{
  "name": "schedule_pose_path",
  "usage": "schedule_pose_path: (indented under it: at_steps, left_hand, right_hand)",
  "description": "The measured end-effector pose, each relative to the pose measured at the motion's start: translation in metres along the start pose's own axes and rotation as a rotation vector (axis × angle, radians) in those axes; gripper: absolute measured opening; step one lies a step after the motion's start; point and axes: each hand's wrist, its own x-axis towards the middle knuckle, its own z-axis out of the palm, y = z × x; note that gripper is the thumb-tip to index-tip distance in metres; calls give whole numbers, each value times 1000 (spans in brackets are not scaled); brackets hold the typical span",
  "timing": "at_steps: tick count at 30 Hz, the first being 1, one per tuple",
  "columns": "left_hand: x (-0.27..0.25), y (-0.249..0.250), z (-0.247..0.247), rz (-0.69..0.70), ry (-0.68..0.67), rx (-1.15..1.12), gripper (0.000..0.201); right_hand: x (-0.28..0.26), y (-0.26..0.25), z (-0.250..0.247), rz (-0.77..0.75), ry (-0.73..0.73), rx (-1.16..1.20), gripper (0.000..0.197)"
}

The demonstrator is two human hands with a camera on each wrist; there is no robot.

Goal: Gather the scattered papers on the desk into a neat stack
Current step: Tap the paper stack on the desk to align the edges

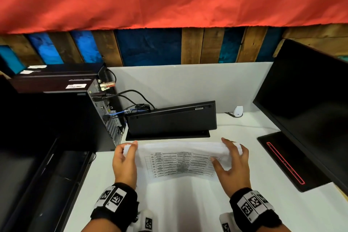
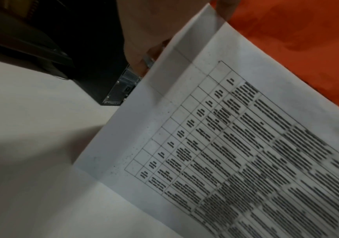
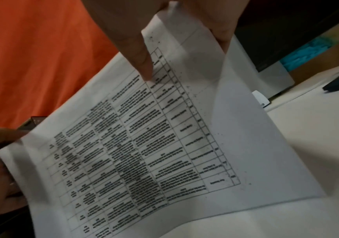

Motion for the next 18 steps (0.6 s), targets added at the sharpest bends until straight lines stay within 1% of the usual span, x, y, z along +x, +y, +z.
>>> schedule_pose_path:
  at_steps: [2, 5, 6, 9, 12, 15, 17, 18]
  left_hand:
    - [-1, 1, 2, 15, 0, 41, 18]
    - [4, -3, 1, 21, 89, 46, 20]
    - [5, -4, 1, 19, 89, 59, 20]
    - [2, -3, 4, 34, 42, 91, 17]
    - [2, -1, 4, 41, 67, 57, 14]
    - [3, 1, 7, 49, 21, 79, 18]
    - [6, 1, 6, 22, 57, 51, 18]
    - [9, 0, 5, 3, 66, 19, 16]
  right_hand:
    - [-1, -1, 1, -19, -18, -5, 59]
    - [1, -2, 1, 55, -2, 40, 63]
    - [1, -3, 1, 70, -5, 54, 62]
    - [2, -6, 1, 25, -31, 45, 57]
    - [3, -6, 0, 62, -23, 81, 60]
    - [3, -8, -1, 55, -33, 108, 55]
    - [3, -8, -1, 36, -47, 102, 55]
    - [3, -7, -1, 50, -46, 108, 55]
